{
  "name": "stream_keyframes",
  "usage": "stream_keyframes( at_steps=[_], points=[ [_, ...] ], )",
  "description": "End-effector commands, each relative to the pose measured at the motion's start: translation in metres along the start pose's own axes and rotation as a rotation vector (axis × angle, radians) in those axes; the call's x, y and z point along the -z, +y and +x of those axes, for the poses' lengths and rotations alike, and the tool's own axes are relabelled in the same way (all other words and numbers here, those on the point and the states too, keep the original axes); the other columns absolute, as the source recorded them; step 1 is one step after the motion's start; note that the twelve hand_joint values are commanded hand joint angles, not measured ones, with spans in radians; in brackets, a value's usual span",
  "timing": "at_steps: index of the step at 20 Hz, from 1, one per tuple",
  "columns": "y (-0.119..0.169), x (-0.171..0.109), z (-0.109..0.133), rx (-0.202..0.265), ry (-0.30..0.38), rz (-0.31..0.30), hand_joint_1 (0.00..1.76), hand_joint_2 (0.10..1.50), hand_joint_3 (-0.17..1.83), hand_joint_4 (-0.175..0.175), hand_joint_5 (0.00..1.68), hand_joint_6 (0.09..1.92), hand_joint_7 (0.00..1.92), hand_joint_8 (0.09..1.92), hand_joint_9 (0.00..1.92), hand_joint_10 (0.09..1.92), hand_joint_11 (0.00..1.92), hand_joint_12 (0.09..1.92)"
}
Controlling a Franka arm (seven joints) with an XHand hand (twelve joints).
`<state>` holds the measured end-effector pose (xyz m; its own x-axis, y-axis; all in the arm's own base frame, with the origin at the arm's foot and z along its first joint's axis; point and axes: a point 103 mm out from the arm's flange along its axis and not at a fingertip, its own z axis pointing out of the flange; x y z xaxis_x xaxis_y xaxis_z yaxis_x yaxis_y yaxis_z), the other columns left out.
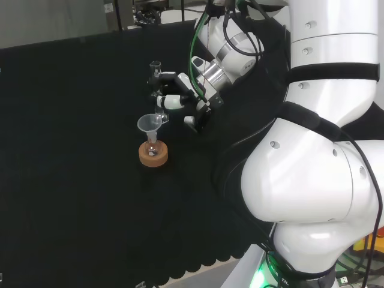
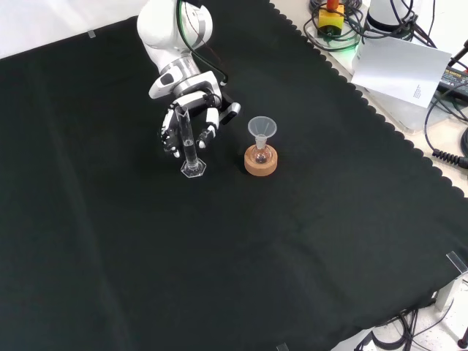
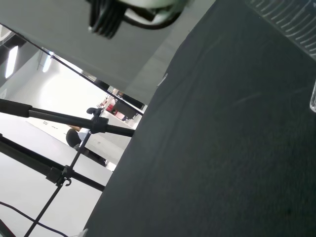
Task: Pick up the graduated cylinder.
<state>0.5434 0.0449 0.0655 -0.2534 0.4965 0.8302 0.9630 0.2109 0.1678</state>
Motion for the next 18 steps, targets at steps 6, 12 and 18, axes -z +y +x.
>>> stream_keyframes(
  at_steps=[6,12,18],
  points=[
    [0.001,0.0,-0.001,-0.002,-0.003,0.0,1.12,0.85,0.56,0.006,0.8,0.57,0.85,0.59,1.12,0.26,0.96,0.97],
    [0.002,0.005,0.004,0.0,-0.047,0.011,1.15,0.92,0.56,-0.004,0.77,0.66,0.87,0.62,1.14,0.22,1.02,0.92],
    [0.005,0.007,0.01,0.024,-0.097,0.046,1.17,0.95,0.56,-0.017,0.72,0.72,0.84,0.66,1.14,0.21,1.01,0.91]
  ],
)
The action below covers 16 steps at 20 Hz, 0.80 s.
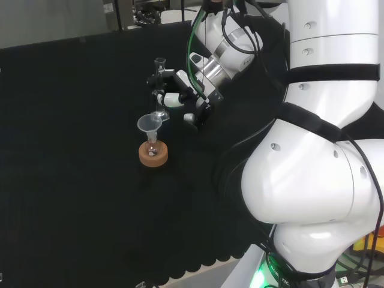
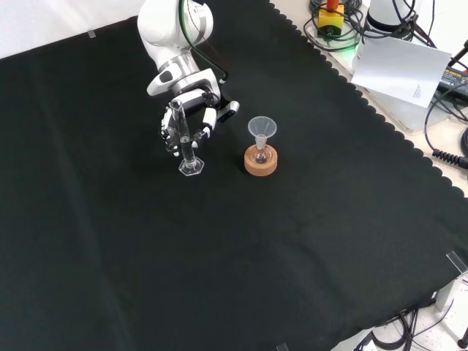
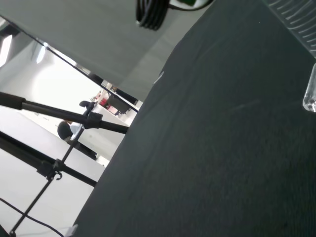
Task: Pick up the graduated cylinder.
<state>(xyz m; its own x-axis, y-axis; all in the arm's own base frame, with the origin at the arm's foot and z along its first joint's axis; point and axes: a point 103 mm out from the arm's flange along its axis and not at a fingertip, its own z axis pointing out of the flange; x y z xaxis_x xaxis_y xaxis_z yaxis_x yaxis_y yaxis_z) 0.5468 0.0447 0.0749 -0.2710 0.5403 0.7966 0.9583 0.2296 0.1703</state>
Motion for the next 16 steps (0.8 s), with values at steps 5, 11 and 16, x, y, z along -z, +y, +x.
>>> stream_keyframes(
  at_steps=[5,11,16],
  points=[
    [0.001,-0.002,0.005,-0.002,-0.092,0.049,1.18,0.94,0.55,-0.018,0.71,0.73,0.83,0.67,1.14,0.21,1.01,0.91],
    [0.009,0.017,0.024,0.017,-0.281,0.108,1.13,1.13,0.16,-0.148,0.8,1.15,0.99,0.61,1.27,0.19,1.12,0.87],
    [0.015,0.032,0.037,0.021,-0.411,0.181,1.13,1.18,0.01,-0.175,0.85,1.19,1.06,0.56,1.33,0.14,1.16,0.85]
  ],
)
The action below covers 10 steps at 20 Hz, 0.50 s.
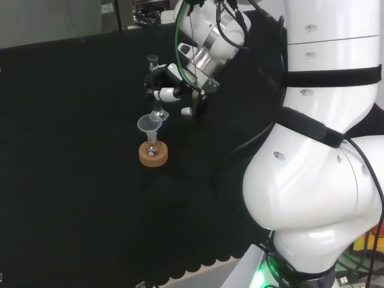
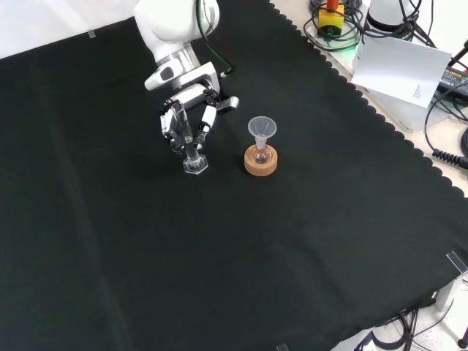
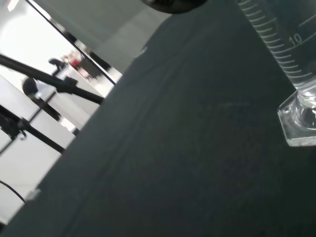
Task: Pick up the graduated cylinder.
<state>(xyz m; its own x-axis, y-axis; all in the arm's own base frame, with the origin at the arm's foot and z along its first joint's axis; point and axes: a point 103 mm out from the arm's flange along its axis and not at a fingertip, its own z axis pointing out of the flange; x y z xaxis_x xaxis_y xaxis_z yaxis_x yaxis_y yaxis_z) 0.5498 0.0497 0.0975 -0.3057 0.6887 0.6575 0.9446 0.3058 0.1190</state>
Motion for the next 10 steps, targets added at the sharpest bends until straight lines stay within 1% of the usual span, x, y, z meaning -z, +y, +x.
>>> stream_keyframes(
  at_steps=[1,5,10],
  points=[
    [0.005,0.028,0.013,0.006,-0.224,0.1,1.13,1.18,0.0,-0.175,0.86,1.18,1.06,0.56,1.34,0.14,1.17,0.85],
    [0.001,0.036,0.016,0.008,-0.29,0.149,1.14,1.16,0.0,-0.175,0.9,1.12,1.1,0.51,1.37,0.1,1.19,0.83],
    [-0.01,0.05,0.022,-0.002,-0.342,0.2,1.14,1.16,0.0,-0.175,0.91,1.11,1.1,0.51,1.37,0.1,1.19,0.83]
  ],
)
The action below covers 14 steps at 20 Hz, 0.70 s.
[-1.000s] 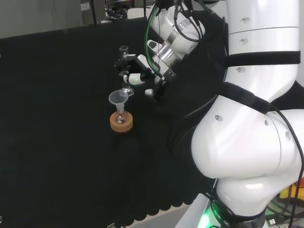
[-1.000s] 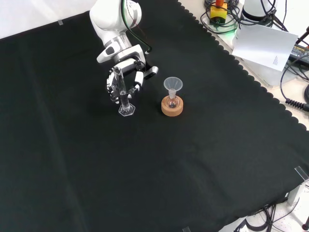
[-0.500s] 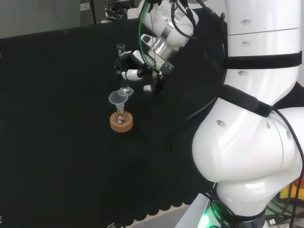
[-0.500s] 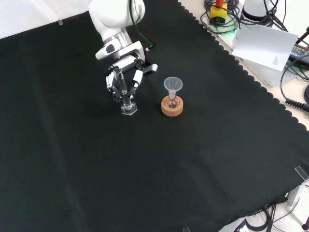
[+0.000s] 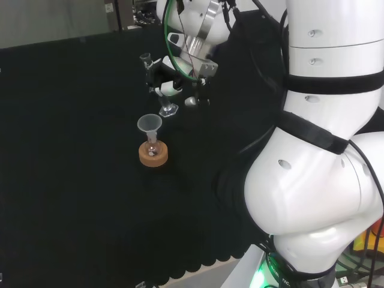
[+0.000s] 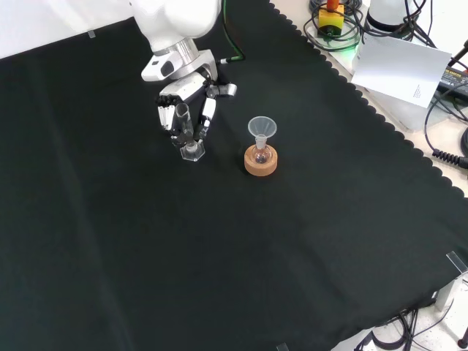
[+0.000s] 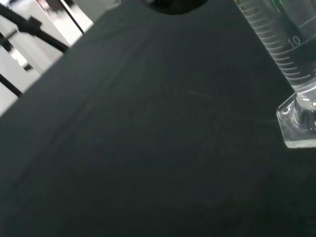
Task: Pick up the graduated cylinder.
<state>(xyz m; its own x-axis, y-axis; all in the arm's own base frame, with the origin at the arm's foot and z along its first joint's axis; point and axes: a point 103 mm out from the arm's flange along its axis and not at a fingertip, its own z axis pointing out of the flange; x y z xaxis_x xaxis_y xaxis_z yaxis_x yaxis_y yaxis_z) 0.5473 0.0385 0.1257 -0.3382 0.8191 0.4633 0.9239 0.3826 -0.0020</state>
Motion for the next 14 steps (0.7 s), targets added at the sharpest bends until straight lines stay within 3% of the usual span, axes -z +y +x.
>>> stream_keyframes(
  at_steps=[1,7,14],
  points=[
    [-0.015,0.026,0.006,-0.006,-0.112,0.058,1.14,1.16,0.0,-0.175,0.91,1.11,1.1,0.5,1.37,0.1,1.19,0.83],
    [-0.048,0.054,0.01,-0.036,-0.162,0.077,1.14,1.16,0.0,-0.175,0.91,1.11,1.11,0.5,1.38,0.09,1.19,0.83],
    [-0.088,0.074,0.012,-0.077,-0.208,0.178,1.14,1.15,0.0,-0.175,0.91,1.1,1.12,0.5,1.39,0.09,1.19,0.82]
  ],
)
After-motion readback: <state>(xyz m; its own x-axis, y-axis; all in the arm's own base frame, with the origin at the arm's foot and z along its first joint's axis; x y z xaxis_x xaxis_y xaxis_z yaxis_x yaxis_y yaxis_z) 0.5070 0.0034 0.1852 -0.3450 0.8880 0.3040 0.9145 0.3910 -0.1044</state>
